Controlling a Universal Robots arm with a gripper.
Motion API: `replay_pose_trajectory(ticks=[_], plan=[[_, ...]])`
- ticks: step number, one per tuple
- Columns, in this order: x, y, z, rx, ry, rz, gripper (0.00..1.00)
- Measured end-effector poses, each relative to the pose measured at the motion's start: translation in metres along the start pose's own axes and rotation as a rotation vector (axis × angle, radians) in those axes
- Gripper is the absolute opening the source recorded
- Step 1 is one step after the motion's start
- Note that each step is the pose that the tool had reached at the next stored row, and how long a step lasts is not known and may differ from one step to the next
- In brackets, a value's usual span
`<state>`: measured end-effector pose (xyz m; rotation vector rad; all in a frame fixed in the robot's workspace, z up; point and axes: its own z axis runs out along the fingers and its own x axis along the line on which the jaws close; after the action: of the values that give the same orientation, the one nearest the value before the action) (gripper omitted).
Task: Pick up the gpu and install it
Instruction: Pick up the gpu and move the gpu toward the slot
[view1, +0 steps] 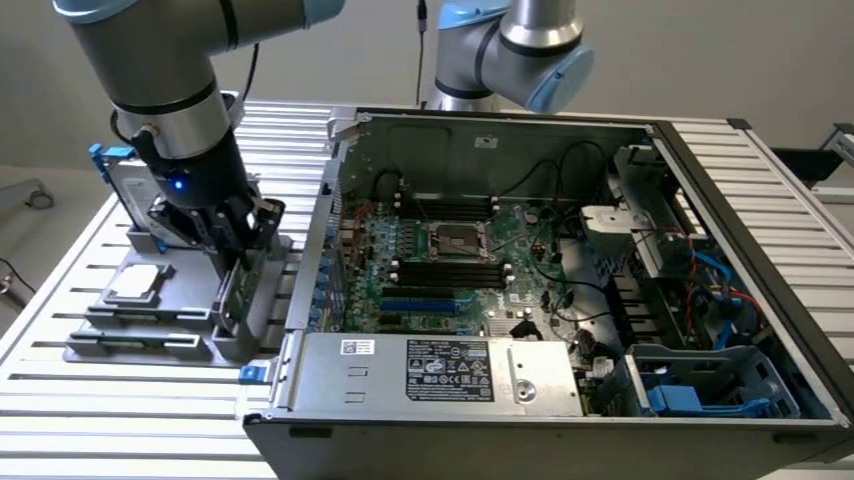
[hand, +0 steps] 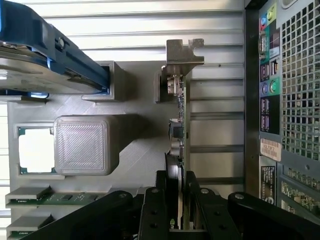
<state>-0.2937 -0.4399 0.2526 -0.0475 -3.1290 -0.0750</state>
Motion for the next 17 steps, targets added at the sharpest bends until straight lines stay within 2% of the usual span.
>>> replay_pose_trajectory(ticks=[11,17], plan=[[0.0,0.0009,-0.0183,-0.0041,-0.0193,-0.001,0.26],[0.0,0.0016,-0.0326,-0.0058,-0.0244,-0.001,0.26]])
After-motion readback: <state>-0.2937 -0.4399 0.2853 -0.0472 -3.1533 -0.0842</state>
